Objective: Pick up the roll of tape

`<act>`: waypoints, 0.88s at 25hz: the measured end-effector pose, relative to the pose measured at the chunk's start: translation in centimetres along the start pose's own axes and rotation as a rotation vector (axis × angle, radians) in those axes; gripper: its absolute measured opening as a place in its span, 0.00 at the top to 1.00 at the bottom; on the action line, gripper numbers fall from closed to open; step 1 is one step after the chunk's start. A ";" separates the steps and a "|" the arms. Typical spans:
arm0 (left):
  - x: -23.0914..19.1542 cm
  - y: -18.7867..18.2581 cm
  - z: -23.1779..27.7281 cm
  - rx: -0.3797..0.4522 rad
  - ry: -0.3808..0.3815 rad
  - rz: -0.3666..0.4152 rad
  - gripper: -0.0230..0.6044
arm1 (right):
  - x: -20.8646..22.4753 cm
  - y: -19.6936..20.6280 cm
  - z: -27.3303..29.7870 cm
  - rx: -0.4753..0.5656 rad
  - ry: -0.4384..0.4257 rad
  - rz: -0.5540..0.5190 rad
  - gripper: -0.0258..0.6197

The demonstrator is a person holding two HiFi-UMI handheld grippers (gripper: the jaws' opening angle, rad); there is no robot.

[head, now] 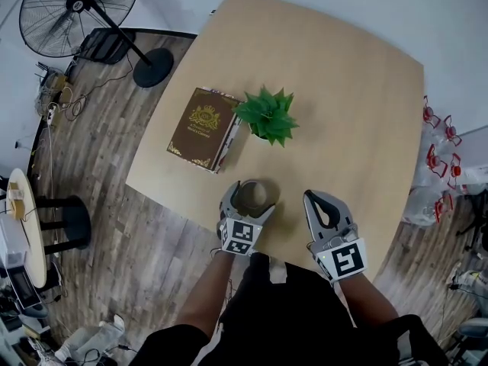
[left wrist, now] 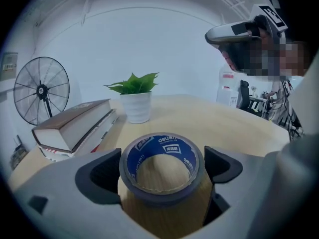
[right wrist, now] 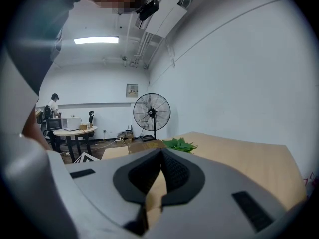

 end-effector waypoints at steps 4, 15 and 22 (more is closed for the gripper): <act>-0.1 -0.1 0.3 -0.008 -0.010 0.009 0.14 | 0.4 -0.1 0.0 0.006 0.003 -0.009 0.97; 0.1 -1.0 0.1 0.004 -0.003 0.034 0.19 | 0.8 -0.6 0.0 0.036 0.000 -0.040 0.97; 0.4 -3.7 -1.9 0.092 -0.014 0.043 0.19 | 0.7 -0.7 -0.3 0.019 -0.002 -0.014 0.97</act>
Point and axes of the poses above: the fingertips, and each gripper's own axes: z forward along the fingers, x to its right, y out of its underside, the point moved 7 cm from there along -z, backward along the fingers, and after that the axes turned 13 degrees about -z, right-handed, at the moved point
